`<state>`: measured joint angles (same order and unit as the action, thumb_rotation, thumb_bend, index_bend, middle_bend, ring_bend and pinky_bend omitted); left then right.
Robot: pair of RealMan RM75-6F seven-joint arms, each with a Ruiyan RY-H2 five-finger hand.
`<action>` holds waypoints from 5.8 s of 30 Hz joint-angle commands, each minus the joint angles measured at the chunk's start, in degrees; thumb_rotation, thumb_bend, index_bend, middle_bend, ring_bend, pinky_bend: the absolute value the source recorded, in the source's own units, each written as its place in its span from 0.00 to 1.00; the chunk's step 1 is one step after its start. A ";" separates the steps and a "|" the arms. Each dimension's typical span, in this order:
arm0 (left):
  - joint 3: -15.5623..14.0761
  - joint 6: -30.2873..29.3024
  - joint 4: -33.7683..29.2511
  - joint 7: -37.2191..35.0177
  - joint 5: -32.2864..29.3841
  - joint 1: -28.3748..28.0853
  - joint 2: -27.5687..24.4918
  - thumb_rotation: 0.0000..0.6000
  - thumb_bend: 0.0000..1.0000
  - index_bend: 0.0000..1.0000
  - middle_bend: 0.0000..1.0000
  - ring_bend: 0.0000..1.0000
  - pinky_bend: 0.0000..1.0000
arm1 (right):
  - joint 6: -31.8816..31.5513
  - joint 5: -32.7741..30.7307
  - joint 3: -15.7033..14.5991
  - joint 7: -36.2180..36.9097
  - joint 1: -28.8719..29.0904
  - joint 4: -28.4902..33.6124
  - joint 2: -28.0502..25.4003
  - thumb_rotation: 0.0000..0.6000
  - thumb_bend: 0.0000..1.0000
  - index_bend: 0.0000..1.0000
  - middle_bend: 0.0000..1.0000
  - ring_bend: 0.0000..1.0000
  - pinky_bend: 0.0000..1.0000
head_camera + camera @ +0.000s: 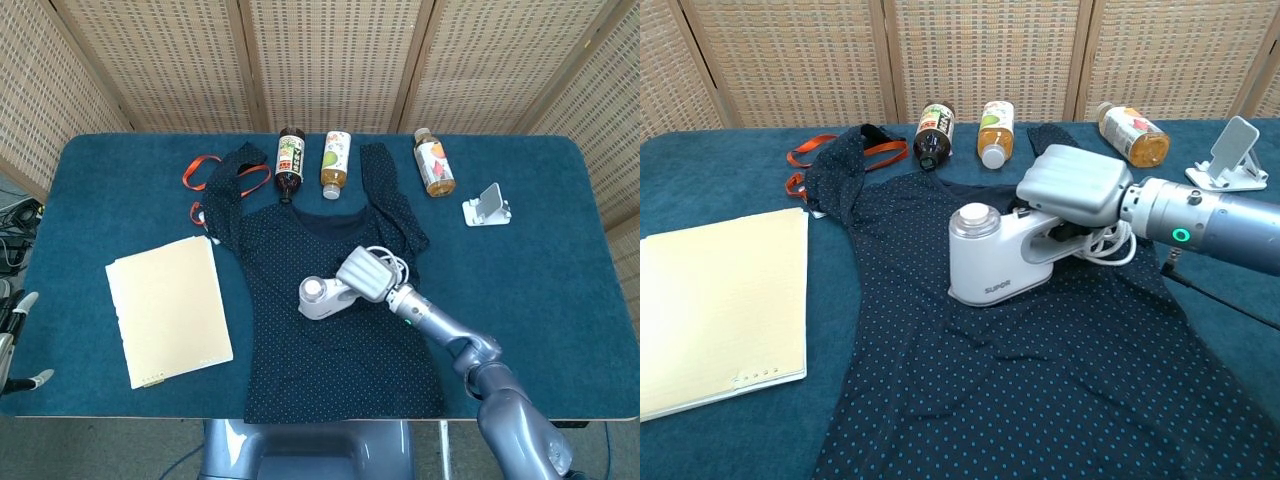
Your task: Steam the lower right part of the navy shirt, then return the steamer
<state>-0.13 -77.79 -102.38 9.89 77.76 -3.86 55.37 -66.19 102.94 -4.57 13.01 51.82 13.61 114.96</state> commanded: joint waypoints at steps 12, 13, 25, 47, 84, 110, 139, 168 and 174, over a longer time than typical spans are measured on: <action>-0.25 -0.19 -0.48 1.21 0.31 -0.14 0.36 1.00 0.00 0.00 0.00 0.00 0.00 | 0.51 -1.61 -1.43 3.46 -5.35 -4.47 -4.73 1.00 1.00 0.84 0.68 0.78 0.92; -0.26 -0.19 -0.50 1.27 0.36 -0.16 0.38 1.00 0.00 0.00 0.00 0.00 0.00 | 0.48 -1.72 -1.43 3.64 -5.53 -4.41 -4.88 1.00 1.00 0.84 0.68 0.78 0.92; -0.55 -0.78 -1.43 2.21 1.05 -0.08 0.46 1.00 0.00 0.00 0.00 0.00 0.00 | -4.30 -0.74 -3.30 7.77 -6.68 -0.79 -5.02 1.00 1.00 0.84 0.68 0.78 0.90; -0.93 -1.70 -1.36 1.56 2.19 0.34 0.25 1.00 0.00 0.00 0.00 0.00 0.00 | -25.06 10.11 -12.61 8.45 -5.88 1.60 -5.10 1.00 1.00 0.84 0.68 0.78 0.90; -1.01 -1.36 -2.08 3.49 1.83 0.02 0.97 1.00 0.00 0.00 0.00 0.00 0.00 | -15.10 4.04 -9.61 11.66 -10.24 -6.25 -6.82 1.00 1.00 0.84 0.68 0.78 0.90; -1.33 -1.89 -2.16 3.08 2.70 0.25 0.88 1.00 0.00 0.00 0.00 0.00 0.00 | -29.31 11.39 -16.30 8.74 -9.97 -2.77 -3.64 1.00 1.00 0.84 0.68 0.78 0.90; -1.67 -2.08 -2.31 5.80 3.34 0.18 2.38 1.00 0.00 0.00 0.00 0.00 0.00 | -26.49 7.79 -14.42 11.09 -16.52 -6.89 -10.05 1.00 1.00 0.84 0.68 0.78 0.90; -1.88 -3.69 -2.11 3.28 4.82 1.02 1.37 1.00 0.00 0.00 0.00 0.00 0.00 | -33.14 12.39 -16.93 5.82 -10.59 -1.39 -1.54 1.00 1.00 0.84 0.68 0.78 0.90; -1.94 -3.33 -1.94 3.18 4.95 0.87 1.39 1.00 0.00 0.00 0.00 0.00 0.00 | -31.25 11.89 -17.05 5.29 -12.46 -3.45 -3.31 1.00 1.00 0.84 0.68 0.78 0.90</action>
<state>-2.07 -81.13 -104.33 13.07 82.69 -2.97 56.75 -97.96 115.07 -21.64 18.51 39.86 10.70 112.12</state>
